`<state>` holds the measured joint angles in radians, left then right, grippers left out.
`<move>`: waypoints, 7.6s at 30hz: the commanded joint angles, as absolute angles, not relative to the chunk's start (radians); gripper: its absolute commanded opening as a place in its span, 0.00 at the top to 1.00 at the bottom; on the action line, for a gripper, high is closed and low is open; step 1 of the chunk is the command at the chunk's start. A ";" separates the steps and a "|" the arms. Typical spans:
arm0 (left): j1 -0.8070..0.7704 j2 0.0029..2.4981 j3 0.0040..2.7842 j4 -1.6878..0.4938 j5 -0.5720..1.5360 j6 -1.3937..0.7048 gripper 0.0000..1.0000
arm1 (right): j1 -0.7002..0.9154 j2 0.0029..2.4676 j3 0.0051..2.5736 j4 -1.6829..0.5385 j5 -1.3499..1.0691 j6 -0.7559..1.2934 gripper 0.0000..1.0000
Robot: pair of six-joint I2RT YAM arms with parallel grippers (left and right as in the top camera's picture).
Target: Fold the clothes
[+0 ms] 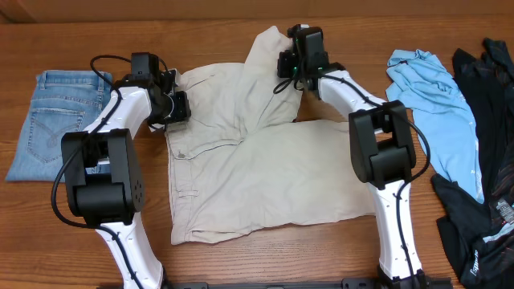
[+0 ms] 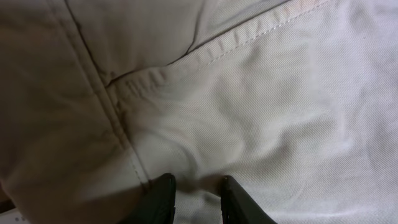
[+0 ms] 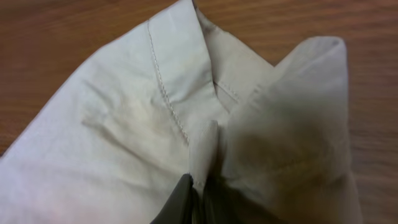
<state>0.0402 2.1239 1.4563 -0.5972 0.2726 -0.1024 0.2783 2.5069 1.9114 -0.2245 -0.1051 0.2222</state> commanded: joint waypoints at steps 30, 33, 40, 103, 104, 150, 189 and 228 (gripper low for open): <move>0.069 2.197 1.596 -0.686 0.256 -0.049 0.58 | -0.102 2.202 1.917 -1.165 0.007 0.210 0.71; 0.072 2.197 1.666 -0.852 0.271 -0.049 0.57 | -0.102 2.202 1.917 -1.188 -0.001 0.200 0.71; 0.076 2.197 1.679 -1.134 0.481 -0.047 0.51 | -0.102 2.202 1.917 -1.203 -0.001 0.148 0.70; 0.004 2.194 1.615 -1.222 0.419 -0.193 0.53 | -0.102 2.202 1.917 -1.240 -0.020 0.070 0.69; -0.002 2.194 1.601 -1.204 0.419 -0.201 0.54 | -0.102 2.202 1.917 -1.240 -0.020 0.070 0.69; 0.163 2.204 2.097 -1.542 0.183 -0.124 0.27 | 0.014 2.254 1.917 -1.023 -0.465 -0.158 0.54; 0.061 2.204 1.455 -1.387 -0.161 -0.162 0.25 | 0.017 2.333 1.850 -0.825 -0.297 -0.056 0.96; 0.065 2.204 1.450 -1.378 -0.261 -0.188 0.25 | 0.109 2.333 1.810 -1.044 -0.510 -0.102 0.65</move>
<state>0.0536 2.1990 1.4719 -1.4166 -0.1707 -0.1513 0.0956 2.3299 1.8347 -1.0500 -0.4938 -0.0978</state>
